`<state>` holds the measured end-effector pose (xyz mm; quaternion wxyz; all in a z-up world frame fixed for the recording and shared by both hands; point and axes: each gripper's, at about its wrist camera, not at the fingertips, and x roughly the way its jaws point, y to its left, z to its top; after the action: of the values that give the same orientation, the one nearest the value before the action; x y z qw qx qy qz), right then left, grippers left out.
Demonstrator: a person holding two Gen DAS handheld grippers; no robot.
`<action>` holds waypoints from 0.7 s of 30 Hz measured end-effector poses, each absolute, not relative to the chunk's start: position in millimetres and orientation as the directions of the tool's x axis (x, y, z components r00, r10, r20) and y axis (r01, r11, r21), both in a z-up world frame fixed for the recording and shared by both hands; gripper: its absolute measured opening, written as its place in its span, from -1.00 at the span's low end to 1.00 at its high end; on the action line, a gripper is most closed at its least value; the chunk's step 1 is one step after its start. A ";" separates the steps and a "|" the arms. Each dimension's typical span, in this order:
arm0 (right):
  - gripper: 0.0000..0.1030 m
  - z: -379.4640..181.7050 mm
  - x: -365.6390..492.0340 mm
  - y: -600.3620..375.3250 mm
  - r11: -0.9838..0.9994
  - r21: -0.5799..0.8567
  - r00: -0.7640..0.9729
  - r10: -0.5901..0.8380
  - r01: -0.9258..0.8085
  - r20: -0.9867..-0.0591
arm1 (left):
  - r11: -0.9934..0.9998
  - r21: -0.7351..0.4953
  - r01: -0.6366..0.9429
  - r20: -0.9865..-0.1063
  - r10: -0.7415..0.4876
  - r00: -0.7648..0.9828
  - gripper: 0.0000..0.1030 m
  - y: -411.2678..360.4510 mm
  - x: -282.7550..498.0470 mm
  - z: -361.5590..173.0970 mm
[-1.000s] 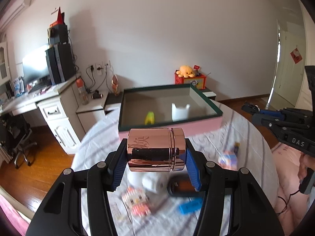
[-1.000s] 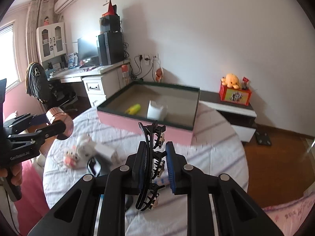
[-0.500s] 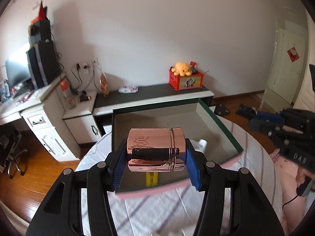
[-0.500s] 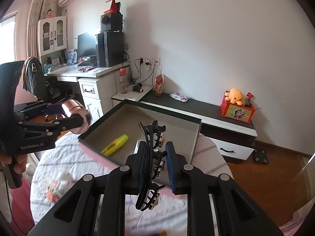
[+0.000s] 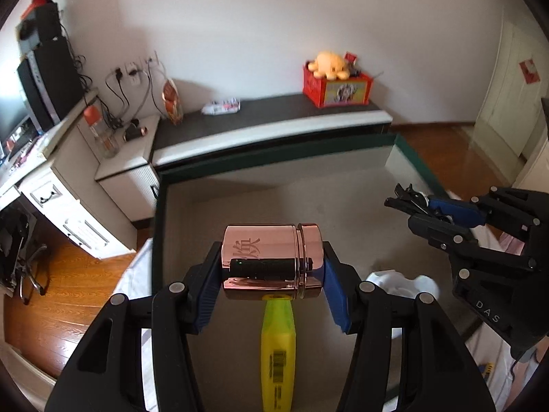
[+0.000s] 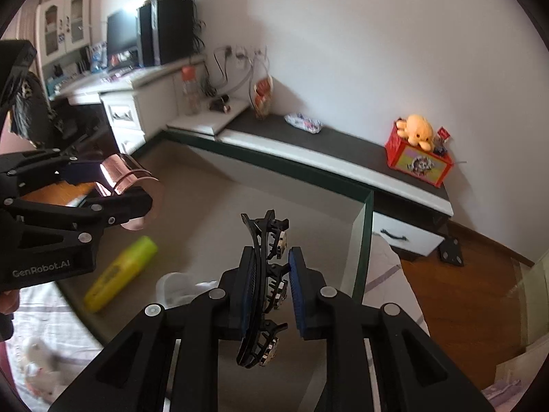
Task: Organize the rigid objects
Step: 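Lower both held items into the pink box and open both tools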
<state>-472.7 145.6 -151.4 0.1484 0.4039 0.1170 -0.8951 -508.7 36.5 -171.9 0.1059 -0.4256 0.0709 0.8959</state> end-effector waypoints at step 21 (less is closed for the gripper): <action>-0.60 -180.0 -490.8 144.9 -0.925 -0.090 -0.567 -0.148 0.370 -0.810 | -0.960 0.064 -0.271 -0.768 0.126 -0.628 0.74 49.6 -507.9 -179.1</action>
<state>-490.8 144.9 -180.0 0.1477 0.4410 0.1256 -0.8763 -507.9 49.6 -179.1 0.1105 -0.4171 0.0871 0.8979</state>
